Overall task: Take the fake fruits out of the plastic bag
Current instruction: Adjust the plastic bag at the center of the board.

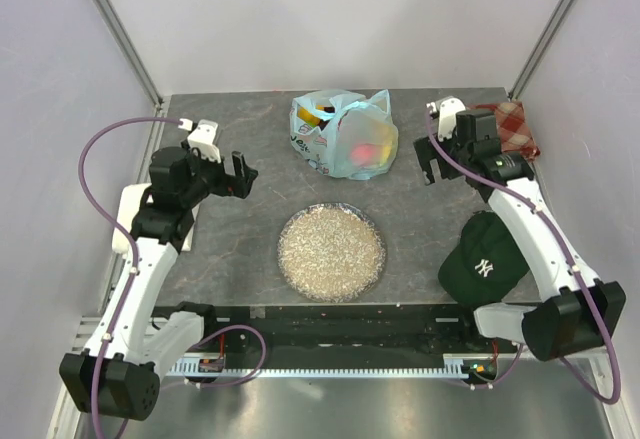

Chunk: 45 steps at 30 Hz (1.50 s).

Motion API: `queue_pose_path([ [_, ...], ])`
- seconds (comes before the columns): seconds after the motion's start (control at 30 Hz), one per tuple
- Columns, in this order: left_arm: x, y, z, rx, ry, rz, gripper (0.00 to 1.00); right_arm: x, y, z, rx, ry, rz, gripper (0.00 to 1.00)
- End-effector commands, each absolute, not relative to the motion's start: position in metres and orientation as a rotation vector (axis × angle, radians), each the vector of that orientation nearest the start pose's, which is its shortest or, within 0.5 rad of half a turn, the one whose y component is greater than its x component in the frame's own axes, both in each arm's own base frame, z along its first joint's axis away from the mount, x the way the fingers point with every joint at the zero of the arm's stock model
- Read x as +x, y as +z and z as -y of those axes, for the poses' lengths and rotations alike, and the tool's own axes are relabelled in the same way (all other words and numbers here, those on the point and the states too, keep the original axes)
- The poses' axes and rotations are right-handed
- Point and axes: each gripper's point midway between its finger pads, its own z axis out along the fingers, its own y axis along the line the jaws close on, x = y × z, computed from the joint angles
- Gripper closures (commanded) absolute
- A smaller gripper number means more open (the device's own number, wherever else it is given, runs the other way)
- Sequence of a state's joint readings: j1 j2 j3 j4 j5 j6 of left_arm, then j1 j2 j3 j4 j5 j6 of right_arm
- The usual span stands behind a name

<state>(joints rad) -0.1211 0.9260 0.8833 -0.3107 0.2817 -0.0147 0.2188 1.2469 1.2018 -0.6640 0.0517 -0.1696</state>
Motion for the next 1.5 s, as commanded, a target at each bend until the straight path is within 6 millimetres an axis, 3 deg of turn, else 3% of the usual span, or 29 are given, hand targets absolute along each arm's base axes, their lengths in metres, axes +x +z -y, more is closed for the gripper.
queue_pose_path([
  [0.0,0.320,0.275,0.098,0.308,-0.420,-1.841,0.02,0.378,0.273,-0.091,-0.512,0.095,-2.084,0.02],
  [0.03,0.323,0.276,0.101,0.318,-0.432,-1.844,0.03,0.387,0.272,-0.101,-0.539,0.141,-2.084,0.02],
  [0.07,0.323,0.276,0.105,0.325,-0.456,-1.848,0.04,0.395,0.295,-0.116,-0.561,0.221,-2.015,0.02],
  [0.13,0.327,0.275,0.107,0.309,-0.475,-1.862,0.05,0.412,0.295,-0.131,-0.505,0.298,-2.026,0.02],
  [0.17,0.329,0.275,0.108,0.291,-0.492,-1.869,0.07,0.421,0.314,-0.137,-0.486,0.323,-1.983,0.02],
  [0.23,0.330,0.278,0.110,0.285,-0.504,-1.866,0.08,0.436,0.317,-0.149,-0.420,0.394,-1.978,0.02],
  [0.3,0.329,0.276,0.111,0.283,-0.515,-1.871,0.10,0.448,0.335,-0.159,-0.384,0.453,-1.920,0.02],
  [0.33,0.328,0.276,0.111,0.284,-0.519,-1.873,0.10,0.456,0.330,-0.164,-0.345,0.489,-1.934,0.02],
  [0.37,0.328,0.276,0.112,0.280,-0.528,-1.871,0.11,0.465,0.341,-0.167,-0.313,0.507,-1.901,0.03],
  [0.4,0.328,0.278,0.113,0.279,-0.534,-1.867,0.11,0.475,0.334,-0.168,-0.274,0.508,-1.918,0.04],
  [0.47,0.327,0.281,0.115,0.285,-0.547,-1.853,0.11,0.486,0.345,-0.172,-0.208,0.546,-1.897,0.06],
  [0.5,0.326,0.282,0.116,0.294,-0.553,-1.851,0.12,0.494,0.336,-0.177,-0.203,0.561,-1.913,0.09],
  [0.53,0.326,0.283,0.117,0.307,-0.557,-1.847,0.12,0.495,0.345,-0.184,-0.208,0.610,-1.895,0.12],
  [0.6,0.326,0.283,0.117,0.324,-0.546,-1.842,0.12,0.500,0.344,-0.195,-0.203,0.657,-1.902,0.16],
  [0.7,0.330,0.283,0.115,0.348,-0.519,-1.832,0.12,0.490,0.362,-0.207,-0.248,0.680,-1.858,0.12],
  [0.77,0.335,0.288,0.116,0.346,-0.520,-1.829,0.12,0.481,0.364,-0.208,-0.251,0.696,-1.857,0.11],
  [0.8,0.344,0.296,0.118,0.350,-0.525,-1.816,0.12,0.472,0.372,-0.207,-0.269,0.706,-1.841,0.11],
  [0.87,0.357,0.308,0.119,0.317,-0.530,-1.807,0.13,0.455,0.363,-0.216,-0.379,0.761,-1.848,0.11],
  [0.9,0.365,0.330,0.119,0.307,-0.528,-1.771,0.13,0.445,0.366,-0.217,-0.414,0.775,-1.836,0.11],
  [0.97,0.385,0.322,0.126,0.284,-0.569,-1.825,0.14,0.432,0.347,-0.221,-0.466,0.814,-1.869,0.11],
  [1.0,0.392,0.340,0.128,0.279,-0.582,-1.802,0.15,0.427,0.345,-0.221,-0.476,0.823,-1.871,0.10],
  [1.03,0.404,0.328,0.135,0.243,-0.640,-1.861,0.15,0.424,0.333,-0.221,-0.465,0.835,-1.912,0.10],
  [1.1,0.413,0.346,0.142,0.214,-0.705,-1.836,0.17,0.417,0.331,-0.220,-0.435,0.854,-1.931,0.10],
  [1.13,0.412,0.348,0.152,0.191,-0.796,-1.840,0.22,0.414,0.324,-0.220,-0.425,0.859,-1.947,0.11],
  [1.2,0.423,0.355,0.166,0.195,-0.858,-1.800,0.26,0.408,0.327,-0.218,-0.416,0.847,-1.939,0.11],
  [1.27,0.436,0.356,0.180,0.267,-0.853,-1.775,0.27,0.406,0.328,-0.216,-0.425,0.825,-1.931,0.12],
  [1.37,0.439,0.364,0.204,0.536,-0.818,-1.675,0.23,0.404,0.342,-0.216,-0.552,0.713,-1.855,0.12],
  [1.4,0.447,0.351,0.206,0.587,-0.803,-1.690,0.23,0.400,0.343,-0.224,-0.623,0.692,-1.832,0.12],
  [1.47,0.465,0.345,0.196,0.675,-0.645,-1.648,0.20,0.406,0.349,-0.225,-0.763,0.553,-1.762,0.11],
])
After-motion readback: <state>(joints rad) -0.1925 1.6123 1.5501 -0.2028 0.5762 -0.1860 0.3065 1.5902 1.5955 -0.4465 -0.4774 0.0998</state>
